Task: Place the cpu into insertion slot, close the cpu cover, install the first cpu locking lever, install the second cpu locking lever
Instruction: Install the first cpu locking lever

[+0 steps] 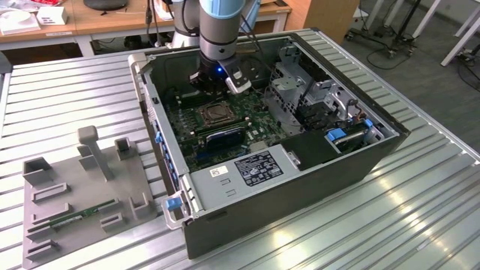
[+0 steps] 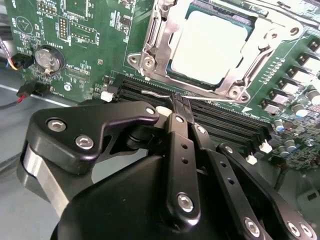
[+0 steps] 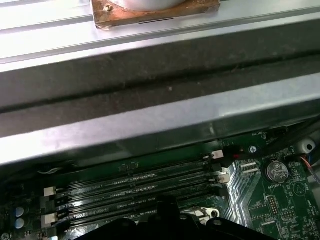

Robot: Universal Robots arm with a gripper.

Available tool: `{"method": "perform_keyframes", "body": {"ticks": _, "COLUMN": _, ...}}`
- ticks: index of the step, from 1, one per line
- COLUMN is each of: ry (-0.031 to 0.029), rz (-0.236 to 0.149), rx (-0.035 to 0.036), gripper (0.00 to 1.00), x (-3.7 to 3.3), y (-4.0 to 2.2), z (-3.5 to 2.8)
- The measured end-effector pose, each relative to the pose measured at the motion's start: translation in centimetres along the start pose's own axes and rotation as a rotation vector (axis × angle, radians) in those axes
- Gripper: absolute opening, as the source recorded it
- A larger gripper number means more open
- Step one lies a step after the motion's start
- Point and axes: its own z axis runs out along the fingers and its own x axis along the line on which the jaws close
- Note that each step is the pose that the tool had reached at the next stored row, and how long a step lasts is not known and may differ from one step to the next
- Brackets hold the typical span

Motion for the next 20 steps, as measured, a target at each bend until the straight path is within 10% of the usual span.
{"method": "perform_keyframes", "body": {"ticks": 20, "ry": -0.0058, "rz": 0.022, "rx": 0.0004, "gripper": 0.11, "x": -0.12, "y": -0.15, "z": 0.64}}
